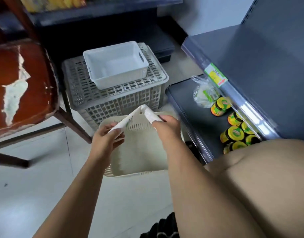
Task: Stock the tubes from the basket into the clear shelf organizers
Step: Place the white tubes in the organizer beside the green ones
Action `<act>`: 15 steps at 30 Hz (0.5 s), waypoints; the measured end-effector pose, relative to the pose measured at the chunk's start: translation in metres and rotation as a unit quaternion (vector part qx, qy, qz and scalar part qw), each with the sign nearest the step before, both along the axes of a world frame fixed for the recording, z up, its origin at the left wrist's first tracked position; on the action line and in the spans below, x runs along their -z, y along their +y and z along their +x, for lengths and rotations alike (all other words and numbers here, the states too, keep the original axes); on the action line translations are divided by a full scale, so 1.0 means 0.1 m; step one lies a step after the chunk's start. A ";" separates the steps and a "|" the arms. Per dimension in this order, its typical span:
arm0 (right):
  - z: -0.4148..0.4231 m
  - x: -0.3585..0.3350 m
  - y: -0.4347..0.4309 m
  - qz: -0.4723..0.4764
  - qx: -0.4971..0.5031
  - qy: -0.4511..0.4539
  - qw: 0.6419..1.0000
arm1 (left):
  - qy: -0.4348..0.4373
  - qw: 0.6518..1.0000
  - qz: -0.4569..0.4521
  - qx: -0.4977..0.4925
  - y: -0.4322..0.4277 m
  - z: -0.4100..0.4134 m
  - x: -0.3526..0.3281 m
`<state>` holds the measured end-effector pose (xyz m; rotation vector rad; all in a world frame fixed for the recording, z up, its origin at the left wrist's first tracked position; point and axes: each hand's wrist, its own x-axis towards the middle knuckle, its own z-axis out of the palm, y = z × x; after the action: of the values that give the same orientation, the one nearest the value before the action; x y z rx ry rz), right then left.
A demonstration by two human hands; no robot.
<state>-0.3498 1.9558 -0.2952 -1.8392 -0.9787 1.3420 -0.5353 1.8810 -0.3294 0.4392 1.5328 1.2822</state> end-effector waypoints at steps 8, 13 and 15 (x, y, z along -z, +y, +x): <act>0.56 -0.86 0.18 0.127 0.082 0.101 0.983 | -0.123 0.986 0.107 0.043 0.12 0.27 -0.67; 0.92 -1.29 0.10 0.162 0.119 0.221 0.954 | -0.098 0.973 0.145 0.154 0.26 0.67 -1.09; 1.09 -1.46 0.06 0.183 0.131 0.233 0.946 | -0.090 0.965 0.162 0.185 0.36 0.87 -1.26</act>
<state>-0.2410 1.9621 -0.1491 -1.2413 -0.6493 1.2489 -0.4486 1.9166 -0.2037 0.7603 1.0302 1.2373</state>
